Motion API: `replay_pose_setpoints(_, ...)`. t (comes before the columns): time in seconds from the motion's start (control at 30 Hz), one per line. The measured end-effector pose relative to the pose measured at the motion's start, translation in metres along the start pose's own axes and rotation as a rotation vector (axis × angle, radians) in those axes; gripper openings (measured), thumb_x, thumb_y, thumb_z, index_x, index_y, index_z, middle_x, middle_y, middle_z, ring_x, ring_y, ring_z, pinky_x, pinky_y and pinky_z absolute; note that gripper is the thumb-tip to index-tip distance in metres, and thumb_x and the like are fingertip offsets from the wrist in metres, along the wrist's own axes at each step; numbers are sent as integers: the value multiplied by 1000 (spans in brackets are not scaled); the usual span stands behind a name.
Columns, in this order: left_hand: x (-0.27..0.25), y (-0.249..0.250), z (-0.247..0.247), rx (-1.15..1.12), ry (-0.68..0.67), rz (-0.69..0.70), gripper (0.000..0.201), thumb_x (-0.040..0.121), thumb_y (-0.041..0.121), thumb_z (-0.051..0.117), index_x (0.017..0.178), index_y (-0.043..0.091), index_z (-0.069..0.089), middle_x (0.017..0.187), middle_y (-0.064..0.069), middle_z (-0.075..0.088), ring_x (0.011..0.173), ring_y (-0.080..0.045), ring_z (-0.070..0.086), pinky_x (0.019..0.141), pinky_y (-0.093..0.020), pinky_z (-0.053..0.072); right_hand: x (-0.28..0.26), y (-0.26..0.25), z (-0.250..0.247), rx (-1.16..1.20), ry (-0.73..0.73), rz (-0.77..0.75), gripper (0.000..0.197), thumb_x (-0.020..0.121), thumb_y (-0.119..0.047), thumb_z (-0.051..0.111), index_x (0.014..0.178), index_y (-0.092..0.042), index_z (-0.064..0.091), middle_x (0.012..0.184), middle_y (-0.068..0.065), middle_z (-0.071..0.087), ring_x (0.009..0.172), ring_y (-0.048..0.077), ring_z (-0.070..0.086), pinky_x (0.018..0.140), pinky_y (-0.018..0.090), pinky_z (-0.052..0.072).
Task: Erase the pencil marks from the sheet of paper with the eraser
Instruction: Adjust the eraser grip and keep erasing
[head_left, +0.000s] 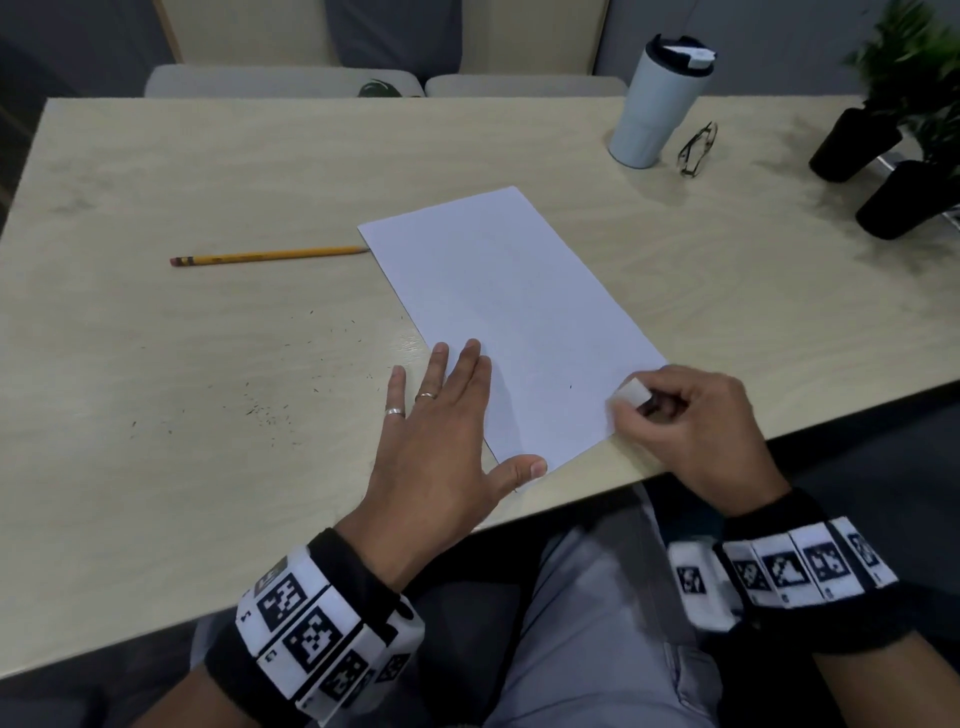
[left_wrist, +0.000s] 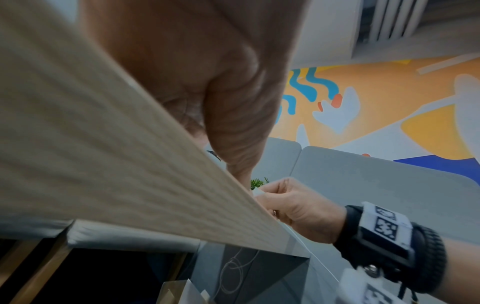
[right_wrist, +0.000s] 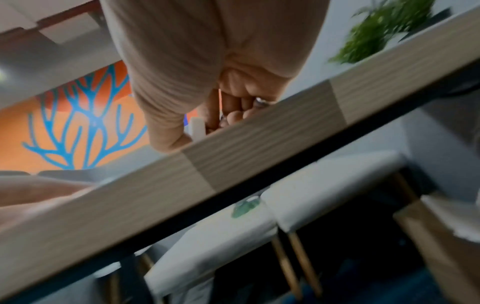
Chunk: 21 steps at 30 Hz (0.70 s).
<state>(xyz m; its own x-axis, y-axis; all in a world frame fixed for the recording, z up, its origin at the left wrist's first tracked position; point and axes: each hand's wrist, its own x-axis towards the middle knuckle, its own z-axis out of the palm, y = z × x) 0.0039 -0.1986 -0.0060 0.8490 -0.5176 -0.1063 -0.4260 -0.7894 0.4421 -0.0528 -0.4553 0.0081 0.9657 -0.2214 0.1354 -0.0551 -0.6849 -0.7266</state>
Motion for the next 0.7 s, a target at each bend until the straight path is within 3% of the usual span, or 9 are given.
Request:
replay_pose_setpoints(0.1,0,1,0,4,8,-1,110,90,86,40,168,22,-4,173,12,-20,158,-11,-26,128,-47,-19,9,-4,-2,-89,39,-61,20,85,-8,80,69,-15,70,65,-1,57,63,16,52,64,35,45)
replay_pose_setpoints(0.2,-1,1,0,15,6,-5,110,90,85,40,168,23,-6,173,13,-21,157,-11,-27,127,-46,-19,-5,-23,17,-127,-72,-173,22,85,-12,80,69,-17,67,64,-6,52,67,16,52,67,22,39)
replay_pose_setpoints(0.33,0,0,0,2,4,0,110,90,85,40,168,22,-5,173,12,-20,157,-11,-27,127,-46,-20,14,-1,5,-112,25,-67,22,85,-11,81,69,-11,66,65,3,54,65,18,49,65,33,42)
replay_pose_setpoints(0.5,0,0,0,25,-5,-7,110,90,85,39,168,23,-5,173,12,-21,157,-11,-27,128,-47,-18,1,-23,26,-163,-49,-199,22,83,-9,82,70,-17,66,66,-3,54,69,20,53,66,33,44)
replay_pose_setpoints(0.6,0,0,0,21,-8,-1,110,89,86,38,169,22,-4,174,12,-20,158,-12,-26,128,-48,-17,15,-4,14,-160,25,-122,24,86,-11,81,68,-14,65,65,2,55,68,21,50,66,41,45)
replay_pose_setpoints(0.7,-1,0,-1,35,-15,-7,111,89,87,37,168,22,-5,173,11,-21,157,-12,-27,128,-48,-17,13,-9,13,-188,32,-180,24,87,-12,81,69,-15,66,65,-1,54,68,19,49,65,34,44)
